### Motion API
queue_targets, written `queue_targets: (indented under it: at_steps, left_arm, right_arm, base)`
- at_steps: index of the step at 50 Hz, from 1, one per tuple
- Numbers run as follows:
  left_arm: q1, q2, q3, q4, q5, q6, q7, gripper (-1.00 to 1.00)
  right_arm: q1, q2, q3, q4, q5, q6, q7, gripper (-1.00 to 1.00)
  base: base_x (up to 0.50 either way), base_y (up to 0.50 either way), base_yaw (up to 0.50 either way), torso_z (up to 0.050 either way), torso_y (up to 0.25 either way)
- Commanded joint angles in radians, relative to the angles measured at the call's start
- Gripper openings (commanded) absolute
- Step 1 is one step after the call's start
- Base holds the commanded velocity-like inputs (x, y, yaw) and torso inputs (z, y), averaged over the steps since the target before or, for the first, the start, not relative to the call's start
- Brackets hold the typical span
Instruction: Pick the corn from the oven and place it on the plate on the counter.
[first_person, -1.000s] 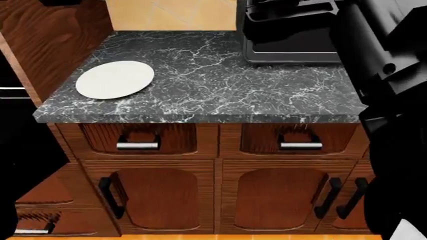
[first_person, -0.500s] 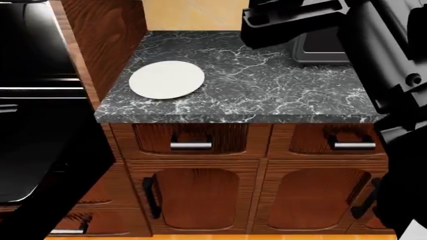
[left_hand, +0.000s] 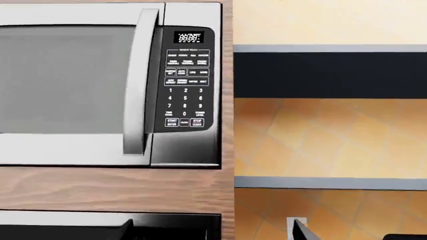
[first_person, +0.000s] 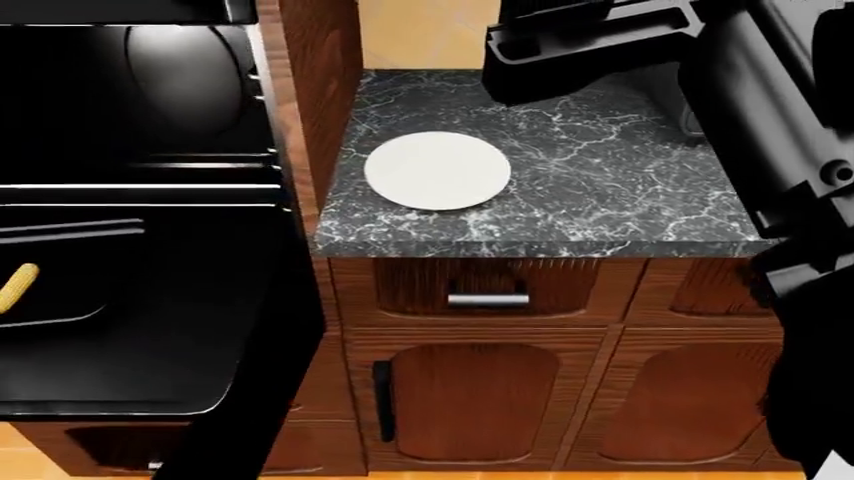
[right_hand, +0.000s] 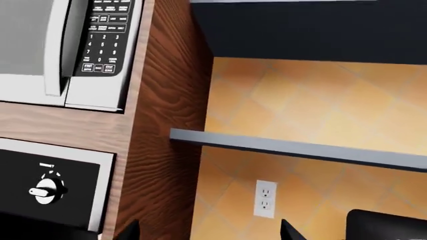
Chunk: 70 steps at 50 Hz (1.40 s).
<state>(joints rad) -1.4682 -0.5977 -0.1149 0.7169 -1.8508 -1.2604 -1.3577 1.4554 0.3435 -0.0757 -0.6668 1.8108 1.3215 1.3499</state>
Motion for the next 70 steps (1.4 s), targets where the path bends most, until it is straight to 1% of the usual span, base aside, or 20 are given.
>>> queue_targets:
  at_steps: [1, 25, 39, 49, 70]
  left_arm:
    - [-0.005, -0.008, 0.007, 0.005, -0.007, 0.015, 0.005, 1.00]
    - [-0.016, -0.028, 0.024, 0.009, -0.025, 0.055, -0.012, 1.00]
    - [-0.020, -0.053, 0.031, 0.011, -0.048, 0.078, -0.029, 1.00]
    - [-0.030, -0.053, 0.032, 0.027, -0.039, 0.093, -0.029, 1.00]
    - [-0.020, -0.066, 0.043, 0.051, -0.054, 0.122, -0.038, 1.00]
  right_arm:
    - [-0.003, 0.012, -0.010, -0.006, 0.001, -0.017, 0.000, 1.00]
    - [-0.008, 0.028, -0.029, -0.015, -0.006, -0.046, -0.012, 1.00]
    - [0.003, 0.032, -0.050, -0.015, 0.004, -0.066, -0.001, 1.00]
    - [0.004, 0.035, -0.057, -0.016, -0.002, -0.076, -0.009, 1.00]
    - [0.001, 0.047, -0.073, -0.024, -0.005, -0.099, -0.009, 1.00]
  base:
    - [0.00, 0.50, 0.00, 0.050, 0.000]
    - [0.00, 0.50, 0.00, 0.050, 0.000]
    - [0.00, 0.50, 0.00, 0.050, 0.000]
    - [0.00, 0.50, 0.00, 0.050, 0.000]
    - [0.00, 0.50, 0.00, 0.000, 0.000]
